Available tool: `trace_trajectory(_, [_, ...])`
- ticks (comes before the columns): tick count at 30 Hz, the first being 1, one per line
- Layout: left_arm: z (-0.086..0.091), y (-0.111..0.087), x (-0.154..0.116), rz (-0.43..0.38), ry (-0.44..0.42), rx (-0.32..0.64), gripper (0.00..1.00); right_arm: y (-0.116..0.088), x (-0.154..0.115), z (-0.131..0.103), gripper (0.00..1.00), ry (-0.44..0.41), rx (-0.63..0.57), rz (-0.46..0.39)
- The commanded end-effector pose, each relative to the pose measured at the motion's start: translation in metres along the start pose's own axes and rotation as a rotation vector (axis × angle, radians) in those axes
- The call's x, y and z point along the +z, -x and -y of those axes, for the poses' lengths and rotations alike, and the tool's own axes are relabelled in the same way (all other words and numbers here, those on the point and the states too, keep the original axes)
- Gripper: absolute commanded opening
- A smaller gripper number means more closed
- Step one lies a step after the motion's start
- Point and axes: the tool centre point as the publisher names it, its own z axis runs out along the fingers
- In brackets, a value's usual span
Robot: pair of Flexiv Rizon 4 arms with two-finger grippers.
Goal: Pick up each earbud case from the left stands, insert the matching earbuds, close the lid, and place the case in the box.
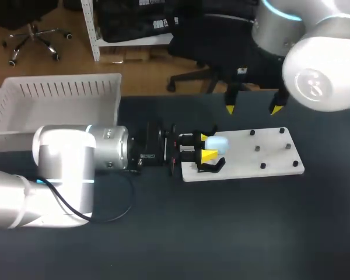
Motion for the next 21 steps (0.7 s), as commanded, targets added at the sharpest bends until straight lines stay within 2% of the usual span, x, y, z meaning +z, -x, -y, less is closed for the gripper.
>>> trace_trajectory(1, [0.002,0.009,-0.036,-0.036,0.095,0.021,0.00,-0.018,-0.014,0.032,1.00,0.035,0.038,0.145])
trace_trajectory(8, [-0.014,0.028,-0.111,-0.137,0.268,0.057,0.00,-0.018,-0.014,0.032,1.00,0.035,0.038,0.145])
trace_trajectory(12, [-0.033,0.045,-0.158,-0.207,0.411,0.077,0.00,-0.018,-0.014,0.032,1.00,0.035,0.038,0.145])
trace_trajectory(15, [-0.056,0.060,-0.193,-0.188,0.547,0.085,0.00,-0.018,-0.014,0.032,1.00,0.035,0.038,0.145])
trace_trajectory(17, [-0.078,0.066,-0.219,-0.189,0.643,0.087,0.00,-0.018,-0.014,0.032,1.00,0.035,0.038,0.145])
trace_trajectory(20, [-0.110,0.067,-0.250,-0.167,0.749,0.051,0.00,-0.018,-0.014,0.032,1.00,0.035,0.038,0.145])
trace_trajectory(21, [-0.126,0.065,-0.267,-0.196,0.784,0.052,0.00,-0.018,-0.014,0.032,1.00,0.035,0.038,0.145])
